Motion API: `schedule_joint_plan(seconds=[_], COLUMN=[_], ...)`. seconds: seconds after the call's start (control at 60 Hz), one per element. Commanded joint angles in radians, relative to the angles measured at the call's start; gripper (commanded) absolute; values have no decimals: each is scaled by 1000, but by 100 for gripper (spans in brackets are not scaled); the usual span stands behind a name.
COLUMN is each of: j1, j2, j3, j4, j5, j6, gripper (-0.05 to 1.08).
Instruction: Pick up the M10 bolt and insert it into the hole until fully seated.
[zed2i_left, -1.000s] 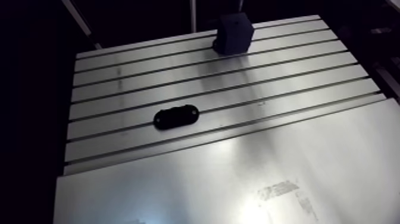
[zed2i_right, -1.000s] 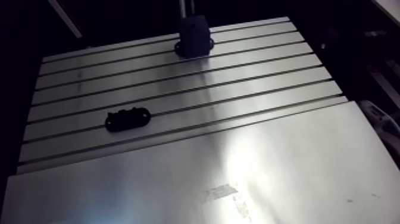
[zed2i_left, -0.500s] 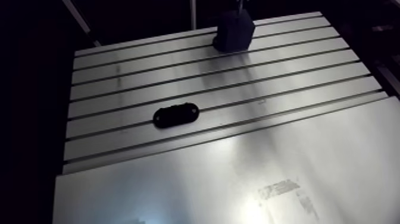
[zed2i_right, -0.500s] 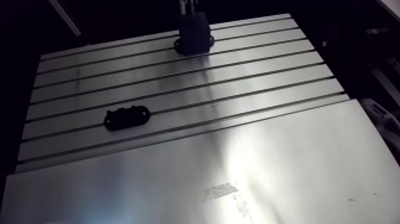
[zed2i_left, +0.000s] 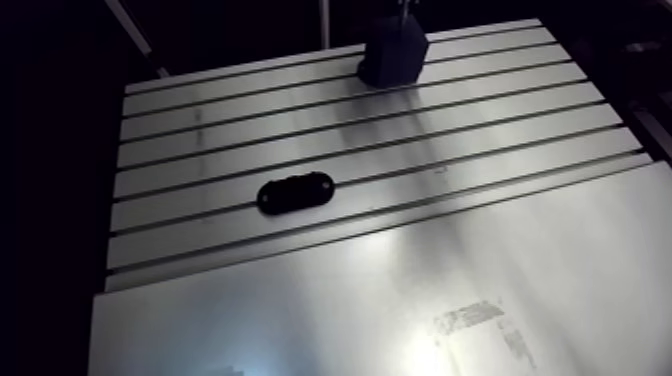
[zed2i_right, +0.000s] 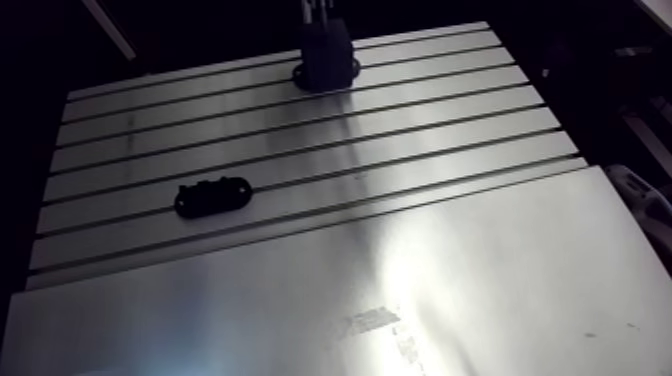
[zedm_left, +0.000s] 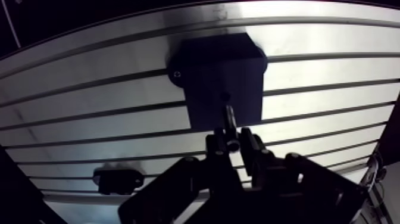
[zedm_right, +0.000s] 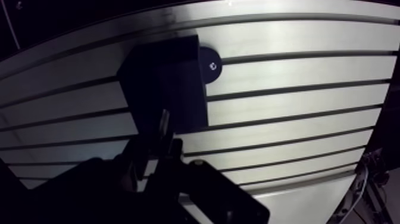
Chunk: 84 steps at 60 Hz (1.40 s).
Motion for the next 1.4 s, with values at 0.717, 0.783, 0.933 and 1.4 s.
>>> schedule_joint_plan(seconds=[0.717, 0.783, 0.933, 1.4], j1=[0, 0, 0, 0], j2=[14, 14, 14, 14], j3=[-4, -3, -1, -7], j4=[-2, -2, -2, -2], j5=[-2, -2, -3, -2], j6=[1, 1, 1, 1], gripper=[107, 108, 108, 107])
